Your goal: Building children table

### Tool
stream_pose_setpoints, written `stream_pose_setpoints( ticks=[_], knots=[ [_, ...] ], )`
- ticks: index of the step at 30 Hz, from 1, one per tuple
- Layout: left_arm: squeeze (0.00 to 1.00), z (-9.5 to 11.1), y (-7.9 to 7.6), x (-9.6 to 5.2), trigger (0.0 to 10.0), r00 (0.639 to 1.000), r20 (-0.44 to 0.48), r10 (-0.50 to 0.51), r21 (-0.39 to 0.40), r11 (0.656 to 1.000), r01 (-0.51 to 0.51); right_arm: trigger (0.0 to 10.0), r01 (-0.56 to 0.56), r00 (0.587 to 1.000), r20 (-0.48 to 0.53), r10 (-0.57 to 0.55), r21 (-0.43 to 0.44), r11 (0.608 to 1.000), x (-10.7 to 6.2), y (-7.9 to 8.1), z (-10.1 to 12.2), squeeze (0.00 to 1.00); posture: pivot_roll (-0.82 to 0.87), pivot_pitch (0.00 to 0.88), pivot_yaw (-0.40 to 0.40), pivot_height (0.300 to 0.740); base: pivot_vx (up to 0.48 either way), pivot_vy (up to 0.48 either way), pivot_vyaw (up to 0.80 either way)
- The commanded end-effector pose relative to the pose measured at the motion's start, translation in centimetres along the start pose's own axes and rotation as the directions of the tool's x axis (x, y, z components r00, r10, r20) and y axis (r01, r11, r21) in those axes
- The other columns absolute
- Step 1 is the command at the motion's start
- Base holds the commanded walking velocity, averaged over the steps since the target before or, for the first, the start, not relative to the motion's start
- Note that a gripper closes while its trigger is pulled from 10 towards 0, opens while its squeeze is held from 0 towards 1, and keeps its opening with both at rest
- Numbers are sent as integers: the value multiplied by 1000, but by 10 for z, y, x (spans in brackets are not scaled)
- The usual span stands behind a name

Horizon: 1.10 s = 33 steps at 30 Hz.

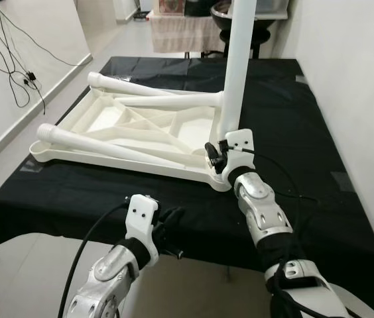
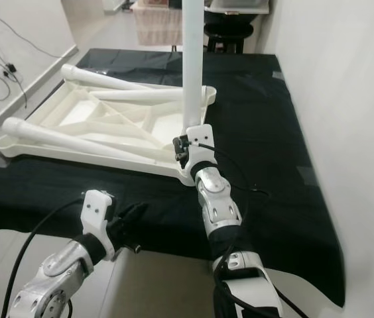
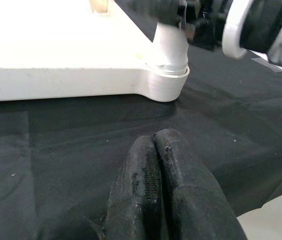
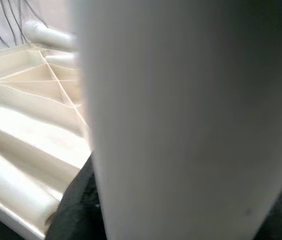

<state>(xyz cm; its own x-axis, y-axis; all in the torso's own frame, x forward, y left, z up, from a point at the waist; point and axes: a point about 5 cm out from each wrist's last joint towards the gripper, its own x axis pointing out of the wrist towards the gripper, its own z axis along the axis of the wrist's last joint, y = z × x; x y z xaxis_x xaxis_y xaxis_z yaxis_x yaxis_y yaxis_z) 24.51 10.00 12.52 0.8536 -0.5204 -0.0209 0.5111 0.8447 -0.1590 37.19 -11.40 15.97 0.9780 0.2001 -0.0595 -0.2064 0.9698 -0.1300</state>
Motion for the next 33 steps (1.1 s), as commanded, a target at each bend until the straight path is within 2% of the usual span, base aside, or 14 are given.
stream_pose_setpoints(
  ticks=[1,10,11,12,14,15,16,17,18,19,24,30,31,33],
  knots=[
    [0,-2,2,-1,10000,1000,-5,5,0,1000,-5,10000,-75,991,-110,83,68,995,-7,10,-18,1000,-52,61,22,740,0,0,0],
    [0,-2,0,-2,10000,1000,-1,1,-3,1000,-1,10000,-210,974,-63,218,106,972,-3,13,-3,1000,-36,80,23,740,0,0,0],
    [0,-1,-2,-3,10000,1000,2,-1,-5,1000,1,10000,-315,948,-14,319,112,942,3,14,6,0,-32,89,26,740,0,0,0],
    [0,-1,-4,-5,10000,1000,3,-6,-9,1000,6,10000,-513,858,44,511,81,855,6,17,17,0,-21,106,28,740,0,0,0],
    [0,0,-9,-9,10000,1000,4,-12,-16,1000,13,10000,-735,676,70,734,-2,678,5,18,30,0,-7,122,30,740,0,0,0],
    [0,0,-9,-9,10000,1000,4,-12,-16,1000,13,10000,-735,676,70,734,-2,678,5,18,30,0,-7,122,30,740,0,0,0],
    [0,0,-10,-11,10000,1000,4,-15,-18,1000,15,10000,-786,615,60,786,-32,618,4,18,33,0,-7,122,30,740,0,0,0],
    [0,0,-10,-11,10000,1000,4,-15,-18,1000,15,10000,-786,615,60,786,-32,618,4,18,33,0,-7,122,30,740,0,0,0],
    [0,1,-14,-15,10000,1000,3,-17,-23,1000,17,10000,-831,552,34,833,-67,553,4,18,38,0,8,136,31,740,0,0,0],
    [0,1,-14,-15,10000,1000,3,-17,-23,1000,17,10000,-831,552,34,833,-67,553,4,18,38,0,8,136,31,740,0,0,0],
    [0,2,-23,-28,10000,1000,-5,-19,-37,999,18,10000,-889,456,16,890,-34,457,5,23,47,0,61,175,35,740,0,0,0],
    [0,2,-25,-33,10000,1000,-15,-14,-44,999,14,9373,-910,414,-3,910,-16,414,6,26,44,0,72,188,39,740,0,0,0],
    [0,3,-25,-34,10000,1000,-17,-14,-45,999,13,0,-909,416,-3,909,-16,416,7,25,43,0,71,190,38,740,0,0,0],
    [0,3,-25,-34,10000,1000,-17,-14,-45,999,13,0,-909,416,-3,909,-16,416,7,25,43,0,71,190,38,740,0,0,0]
  ],
)
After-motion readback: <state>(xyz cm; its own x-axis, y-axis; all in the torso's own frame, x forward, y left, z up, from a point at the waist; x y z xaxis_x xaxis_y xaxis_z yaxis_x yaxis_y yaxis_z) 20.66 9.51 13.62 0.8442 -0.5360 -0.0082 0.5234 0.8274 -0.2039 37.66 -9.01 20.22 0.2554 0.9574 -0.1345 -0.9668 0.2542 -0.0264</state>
